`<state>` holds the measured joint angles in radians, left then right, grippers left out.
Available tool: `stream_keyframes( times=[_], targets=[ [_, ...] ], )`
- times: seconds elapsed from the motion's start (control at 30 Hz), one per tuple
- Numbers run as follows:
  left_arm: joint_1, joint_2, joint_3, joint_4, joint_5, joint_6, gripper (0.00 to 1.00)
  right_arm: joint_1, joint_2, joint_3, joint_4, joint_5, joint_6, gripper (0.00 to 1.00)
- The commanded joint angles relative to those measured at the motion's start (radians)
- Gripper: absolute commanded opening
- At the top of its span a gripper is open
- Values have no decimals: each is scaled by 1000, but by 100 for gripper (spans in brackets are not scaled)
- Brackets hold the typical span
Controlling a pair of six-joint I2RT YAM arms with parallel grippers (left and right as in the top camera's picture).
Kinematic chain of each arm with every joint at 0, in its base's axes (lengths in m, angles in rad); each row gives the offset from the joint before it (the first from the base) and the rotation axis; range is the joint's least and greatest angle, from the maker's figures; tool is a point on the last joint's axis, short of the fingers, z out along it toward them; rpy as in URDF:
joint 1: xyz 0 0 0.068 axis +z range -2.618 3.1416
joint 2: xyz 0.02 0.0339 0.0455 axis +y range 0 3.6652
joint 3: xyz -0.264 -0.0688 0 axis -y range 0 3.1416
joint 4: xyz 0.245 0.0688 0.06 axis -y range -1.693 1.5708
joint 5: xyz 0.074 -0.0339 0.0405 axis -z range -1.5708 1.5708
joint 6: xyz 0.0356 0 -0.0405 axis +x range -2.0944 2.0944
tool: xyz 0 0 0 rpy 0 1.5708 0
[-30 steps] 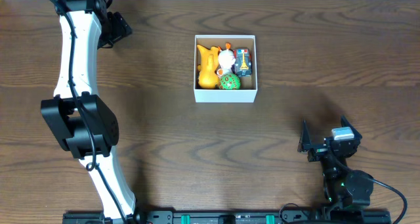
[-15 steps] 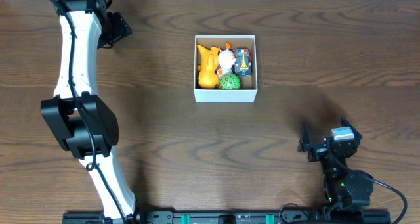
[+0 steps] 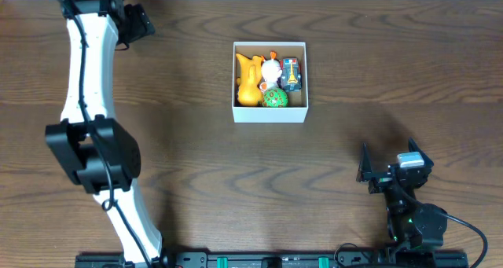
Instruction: Pack container
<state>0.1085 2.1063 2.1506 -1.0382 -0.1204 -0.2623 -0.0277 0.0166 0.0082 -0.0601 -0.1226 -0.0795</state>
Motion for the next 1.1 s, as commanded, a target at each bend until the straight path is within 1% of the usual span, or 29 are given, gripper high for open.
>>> stream_keyframes(
  times=[0.0,0.17,0.3,0.4,0.5,0.63,0.83,1.07],
  targets=[
    [6,-208,11,-33,-23,53,98,9,-8,-2,-4,6,16,99],
    [6,-438,10,-150,-23,75,98,9,-8,-2,-4,6,16,99],
    [6,-597,-26,-186,-23,76,98,9,-8,-2,-4,6,16,99],
    [6,-704,-100,-188,-23,90,98,9,-8,-2,-4,6,16,99],
    [6,-815,-233,-153,-32,95,98,9,-8,-2,-4,6,16,99],
    [6,-961,-464,-45,-49,94,98,9,-8,-2,-4,6,16,99],
    [6,-1184,-835,229,-50,94,98,9,-8,-2,-4,6,16,99],
    [6,-1418,-1194,478,-49,94,98,9,-8,-2,-4,6,16,99]
  ],
)
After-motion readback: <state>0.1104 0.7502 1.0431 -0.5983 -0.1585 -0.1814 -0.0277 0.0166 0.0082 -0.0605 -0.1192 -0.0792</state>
